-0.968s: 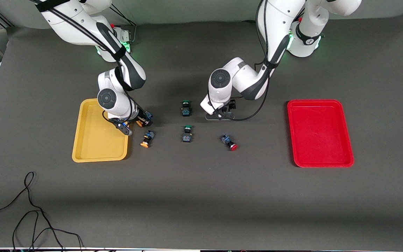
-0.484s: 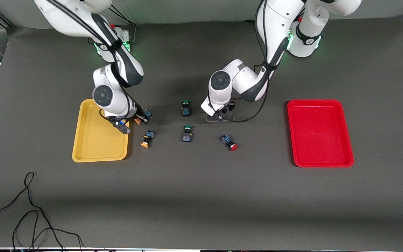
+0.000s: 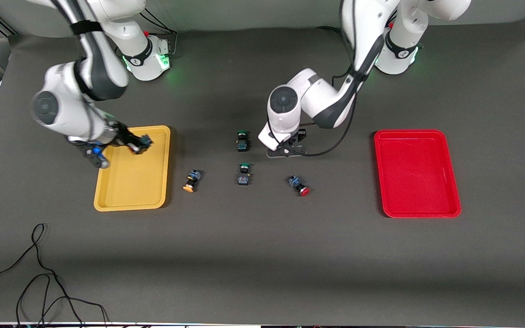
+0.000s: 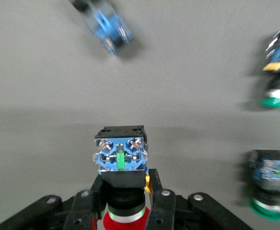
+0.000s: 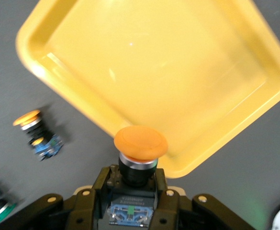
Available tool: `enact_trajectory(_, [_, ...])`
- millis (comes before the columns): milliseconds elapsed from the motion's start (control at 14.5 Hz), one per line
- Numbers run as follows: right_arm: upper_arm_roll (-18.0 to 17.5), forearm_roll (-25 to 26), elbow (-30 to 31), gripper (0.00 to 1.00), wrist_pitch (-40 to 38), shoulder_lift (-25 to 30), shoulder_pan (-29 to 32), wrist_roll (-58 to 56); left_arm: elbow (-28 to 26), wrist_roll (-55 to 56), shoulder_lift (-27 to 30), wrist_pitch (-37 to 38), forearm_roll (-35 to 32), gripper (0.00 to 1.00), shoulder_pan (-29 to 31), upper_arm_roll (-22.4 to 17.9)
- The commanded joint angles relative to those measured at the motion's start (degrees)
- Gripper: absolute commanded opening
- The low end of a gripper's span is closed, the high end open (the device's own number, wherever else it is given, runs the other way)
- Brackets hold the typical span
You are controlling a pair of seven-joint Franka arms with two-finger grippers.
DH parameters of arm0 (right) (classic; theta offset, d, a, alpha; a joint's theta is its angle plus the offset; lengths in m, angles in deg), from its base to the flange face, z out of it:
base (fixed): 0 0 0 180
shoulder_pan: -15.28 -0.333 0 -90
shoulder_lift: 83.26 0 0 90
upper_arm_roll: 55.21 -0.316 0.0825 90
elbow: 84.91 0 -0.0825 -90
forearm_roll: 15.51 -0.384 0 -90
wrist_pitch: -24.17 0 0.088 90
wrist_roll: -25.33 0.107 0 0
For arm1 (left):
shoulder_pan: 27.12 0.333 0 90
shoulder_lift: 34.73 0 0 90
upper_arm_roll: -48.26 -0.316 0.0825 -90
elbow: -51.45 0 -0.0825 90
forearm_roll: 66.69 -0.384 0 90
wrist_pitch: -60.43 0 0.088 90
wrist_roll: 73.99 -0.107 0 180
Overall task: Place red and yellow buttons in trays
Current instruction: 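Place the yellow button while the left gripper places the red button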
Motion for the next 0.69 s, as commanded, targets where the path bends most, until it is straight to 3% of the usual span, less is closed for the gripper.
enact_trajectory(0, [4.8,-0.2,2.97,0.05,1.43,-0.09,-0.38,-7.33,-1.43,0.31,7.78,4.95,0.28,0.1,2.82,0.03])
enact_trajectory(138, [9.12,-0.2,4.81,0.05,5.37,-2.1,-0.38,-13.32,-3.27,-1.61,11.83,7.06,0.28,0.1,6.67,0.03])
enact_trajectory(415, [9.13,-1.08,5.79,0.06,13.55,-9.74,-0.46,-14.14,-15.9,-19.32,21.4,7.78,-0.06,0.1,21.42,-0.14])
enact_trajectory(622, [8.87,-1.17,6.23,0.06,17.42,-13.18,-0.73,-14.05,-22.25,-34.89,23.63,4.8,-2.95,0.1,34.16,-0.23])
